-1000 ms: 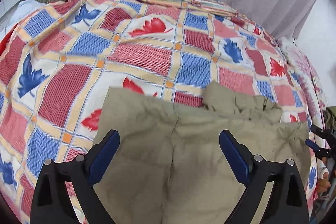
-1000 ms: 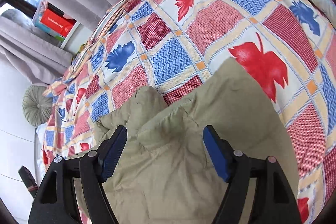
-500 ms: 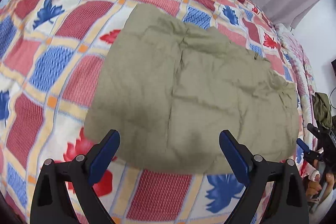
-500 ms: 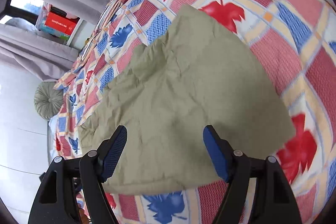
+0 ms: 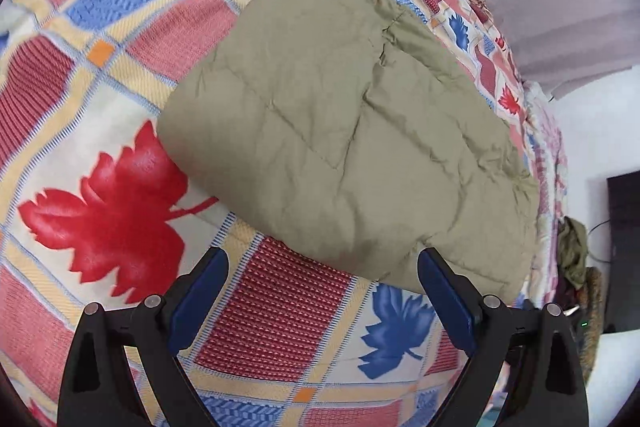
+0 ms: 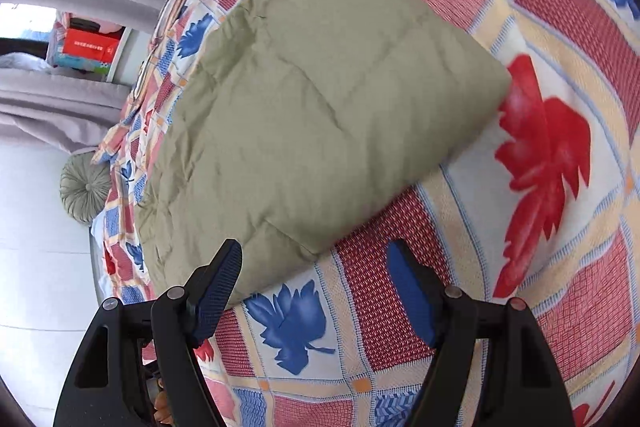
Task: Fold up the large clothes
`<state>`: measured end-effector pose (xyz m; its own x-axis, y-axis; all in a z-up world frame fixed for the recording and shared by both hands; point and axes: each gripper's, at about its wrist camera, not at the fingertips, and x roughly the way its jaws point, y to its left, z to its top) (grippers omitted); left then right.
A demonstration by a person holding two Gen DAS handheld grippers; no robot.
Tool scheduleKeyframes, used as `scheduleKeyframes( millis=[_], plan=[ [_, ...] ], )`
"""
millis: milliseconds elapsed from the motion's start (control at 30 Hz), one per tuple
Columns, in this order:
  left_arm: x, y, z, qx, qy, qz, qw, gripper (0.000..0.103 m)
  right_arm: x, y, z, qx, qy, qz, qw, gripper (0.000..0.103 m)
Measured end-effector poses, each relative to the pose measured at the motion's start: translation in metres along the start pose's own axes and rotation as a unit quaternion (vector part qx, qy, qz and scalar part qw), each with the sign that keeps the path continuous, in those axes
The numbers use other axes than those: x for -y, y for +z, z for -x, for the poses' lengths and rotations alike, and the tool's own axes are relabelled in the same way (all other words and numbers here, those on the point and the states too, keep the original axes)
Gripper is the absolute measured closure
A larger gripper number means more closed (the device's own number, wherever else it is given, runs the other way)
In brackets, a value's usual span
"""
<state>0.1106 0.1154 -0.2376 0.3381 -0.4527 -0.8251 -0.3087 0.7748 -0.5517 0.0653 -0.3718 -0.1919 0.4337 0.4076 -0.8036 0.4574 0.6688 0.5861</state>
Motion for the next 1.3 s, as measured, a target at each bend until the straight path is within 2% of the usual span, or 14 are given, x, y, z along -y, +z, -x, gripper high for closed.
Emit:
scheduleKeyframes(
  millis=[133,300,500,767,833,867,900,933,967,1033,1100,1300],
  plan=[
    [-0.013,0.004,-0.019,0.0,-0.017,0.034,0.9993,0.007,0.014,-0.001,-0.013,-0.005,0.024,-0.029,0.999,0.025],
    [-0.015,0.012,-0.052,0.001,-0.03,0.044,0.9986,0.007,0.025,0.006,-0.042,-0.008,0.06,-0.057,0.997,0.025],
    [-0.003,0.041,-0.064,0.034,-0.038,0.047,0.9976,0.007,0.035,0.02,-0.079,-0.014,0.111,-0.103,0.988,0.025],
    [0.002,0.066,-0.091,0.061,-0.009,0.07,0.9956,0.007,0.029,0.05,-0.111,-0.009,0.145,-0.111,0.983,0.024],
    [0.008,0.069,-0.093,0.069,0.014,0.065,0.9953,0.026,0.029,0.05,-0.115,-0.01,0.145,-0.113,0.983,0.024],
    [0.014,0.071,-0.092,0.07,0.015,0.05,0.9962,0.048,0.029,0.05,-0.115,-0.011,0.145,-0.115,0.983,0.025],
    [0.02,0.072,-0.091,0.068,0.013,0.035,0.997,0.066,0.029,0.05,-0.116,-0.015,0.146,-0.119,0.982,0.028],
    [0.024,0.073,-0.088,0.07,0.017,0.023,0.9971,0.071,0.029,0.05,-0.116,-0.019,0.148,-0.122,0.981,0.046],
    [0.032,0.074,-0.083,0.077,0.028,0.0,0.9967,0.079,0.029,0.05,-0.115,-0.022,0.153,-0.126,0.98,0.054],
    [0.047,0.073,-0.073,0.089,0.045,-0.041,0.9942,0.084,0.025,0.049,-0.11,-0.018,0.157,-0.125,0.98,0.073],
    [0.057,0.071,-0.062,0.099,0.047,-0.06,0.9922,0.086,0.019,0.048,-0.104,-0.015,0.159,-0.117,0.98,0.079],
    [0.063,0.057,-0.025,0.098,0.038,-0.079,0.9913,0.086,0.01,0.032,-0.076,-0.021,0.173,-0.102,0.979,0.084]
  ],
)
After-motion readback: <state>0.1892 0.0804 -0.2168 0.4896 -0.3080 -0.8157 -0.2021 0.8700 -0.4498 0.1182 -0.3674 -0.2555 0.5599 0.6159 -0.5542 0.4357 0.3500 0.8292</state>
